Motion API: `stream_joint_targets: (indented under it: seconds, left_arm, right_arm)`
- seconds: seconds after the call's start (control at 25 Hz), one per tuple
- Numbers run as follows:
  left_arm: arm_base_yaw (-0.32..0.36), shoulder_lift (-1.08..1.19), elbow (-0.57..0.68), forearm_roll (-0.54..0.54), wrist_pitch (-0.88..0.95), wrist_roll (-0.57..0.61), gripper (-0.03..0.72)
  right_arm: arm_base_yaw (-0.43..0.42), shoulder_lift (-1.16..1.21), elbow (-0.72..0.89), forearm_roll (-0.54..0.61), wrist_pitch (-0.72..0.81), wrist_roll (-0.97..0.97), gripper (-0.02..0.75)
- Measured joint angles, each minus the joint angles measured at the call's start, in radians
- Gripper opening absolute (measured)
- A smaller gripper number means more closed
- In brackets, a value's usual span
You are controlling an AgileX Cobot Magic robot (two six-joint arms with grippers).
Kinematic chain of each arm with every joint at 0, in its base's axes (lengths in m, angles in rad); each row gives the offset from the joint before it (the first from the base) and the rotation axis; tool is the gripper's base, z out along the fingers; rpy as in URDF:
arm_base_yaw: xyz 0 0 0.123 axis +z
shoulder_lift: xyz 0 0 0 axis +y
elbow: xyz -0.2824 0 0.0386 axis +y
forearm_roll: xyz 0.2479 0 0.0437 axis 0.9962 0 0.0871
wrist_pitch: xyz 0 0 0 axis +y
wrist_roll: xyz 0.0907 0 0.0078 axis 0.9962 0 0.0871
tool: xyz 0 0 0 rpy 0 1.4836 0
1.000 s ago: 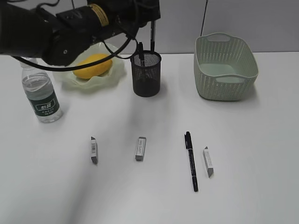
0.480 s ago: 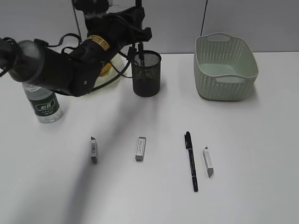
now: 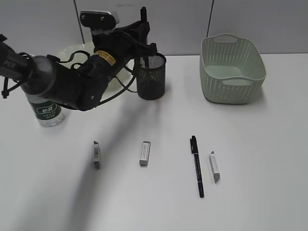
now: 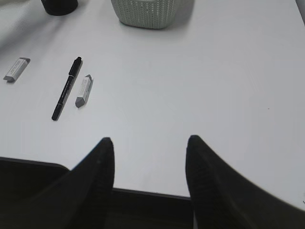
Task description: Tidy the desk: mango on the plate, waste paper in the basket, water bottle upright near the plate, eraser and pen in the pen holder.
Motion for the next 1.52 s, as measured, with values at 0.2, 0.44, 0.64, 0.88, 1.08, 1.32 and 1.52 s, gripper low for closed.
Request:
stream_joint_targets:
  seconds: [0.2,0.44,0.64,0.88,1.08,1.32,1.52]
  left_arm:
    - [0.015,0.000,0.000,0.004,0.021,0.000,0.515]
    - [0.016,-0.027,0.001,0.043,0.022,0.000,0.600]
    - [0.016,-0.143,0.001,0.138,0.094,0.000,0.585]
    - [0.015,-0.406,0.002,0.147,0.589,0.000,0.531]
    - [0.032,-0.600,0.002,0.142,1.087,0.000,0.447]
    - [0.084,-0.743,0.002,0.153,1.693,0.000,0.386]
    - [0.115,-0.806,0.044,0.257,2.146,0.000,0.380]
  right_arm:
    - [0.000,0.000,0.000,0.000,0.000,0.001,0.395]
    - [0.000,0.000,0.000,0.000,0.000,0.001,0.395]
    - [0.000,0.000,0.000,-0.001,0.000,0.001,0.395]
    - [0.000,0.000,0.000,-0.001,0.000,0.001,0.395]
    - [0.000,0.000,0.000,-0.001,0.000,0.002,0.395]
    - [0.000,0.061,0.000,-0.001,-0.002,0.002,0.395]
    - [0.000,0.240,-0.036,0.000,-0.006,0.028,0.395]
